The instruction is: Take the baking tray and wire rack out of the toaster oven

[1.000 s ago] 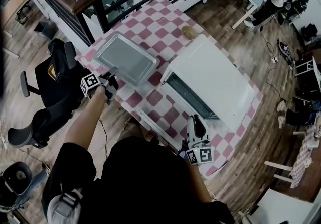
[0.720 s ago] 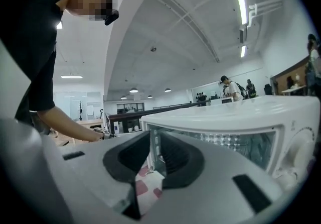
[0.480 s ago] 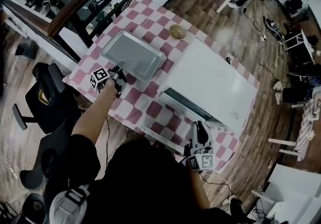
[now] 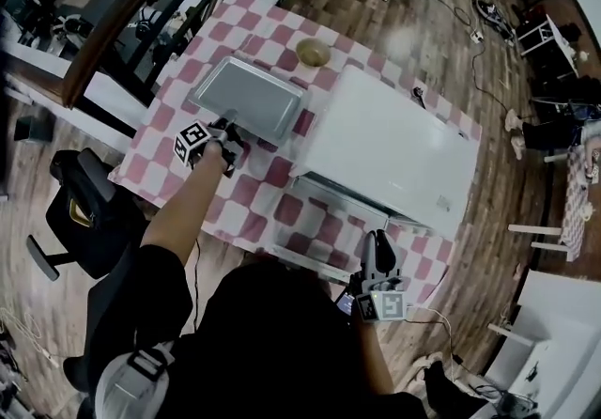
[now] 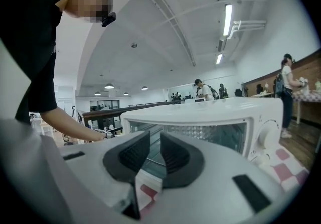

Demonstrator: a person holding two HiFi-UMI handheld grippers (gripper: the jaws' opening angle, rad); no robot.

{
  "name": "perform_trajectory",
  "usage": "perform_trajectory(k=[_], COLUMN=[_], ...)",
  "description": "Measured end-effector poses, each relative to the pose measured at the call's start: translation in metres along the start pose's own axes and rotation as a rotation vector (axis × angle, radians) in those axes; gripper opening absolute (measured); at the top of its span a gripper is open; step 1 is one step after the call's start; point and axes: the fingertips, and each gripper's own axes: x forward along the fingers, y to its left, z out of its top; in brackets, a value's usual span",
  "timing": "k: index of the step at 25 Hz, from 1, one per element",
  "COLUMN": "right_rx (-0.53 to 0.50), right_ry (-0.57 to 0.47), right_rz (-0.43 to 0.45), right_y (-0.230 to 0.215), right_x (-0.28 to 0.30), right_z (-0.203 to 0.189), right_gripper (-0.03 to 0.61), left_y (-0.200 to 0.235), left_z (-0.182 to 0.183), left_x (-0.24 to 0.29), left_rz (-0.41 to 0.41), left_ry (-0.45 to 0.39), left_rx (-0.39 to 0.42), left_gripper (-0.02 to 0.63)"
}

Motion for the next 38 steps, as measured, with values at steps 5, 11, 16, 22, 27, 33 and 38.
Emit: perform_trajectory(k=[5,11,16,22,27,33,38], right_rx=[-0.005,0.006,0.006,0.022,0.001,-0.007,-0.007], right_ry=[0.002,-0.013,-0.011,-0.022,-0.010,-0.028,-0.072], right_rz=[-0.030,-0.042,-0.031,-0.017,-0.008,0.033,0.104], right_y=[0.001,0.000,0.002,0.008,0.009,0.013,0.013], right_x=[0.001,0.007,0.011,0.013,0.009,0.011,-0.001], right_z=[0.003,0.009,0.007,0.011,0.005,0.008,0.015], right_gripper=[0.069,0.069,0.069,0.069,0.069,0.069,0.067], left_y=[0.006,0.017,0.018,0.016,0.010,-0.024,-0.073], left_z=[0.001,-0.002,-0.001,-0.002,-0.008,-0.026,-0.077], left_x=[0.011,0.014,0.012,0.000,-0.022,-0.053,-0.094], left_rz=[0.018,0.091,0.121,0.141,0.117,-0.090,-0.341], left_ry=[0.005,-0.005,-0.008,-0.010,-0.013,-0.005,0.053], left_rx=[-0.017,-0.010,0.008,0.007,0.009,-0.031,-0.041], left_gripper=[0.067,0.048,0.216,0.222,0.219,0.172,0.098])
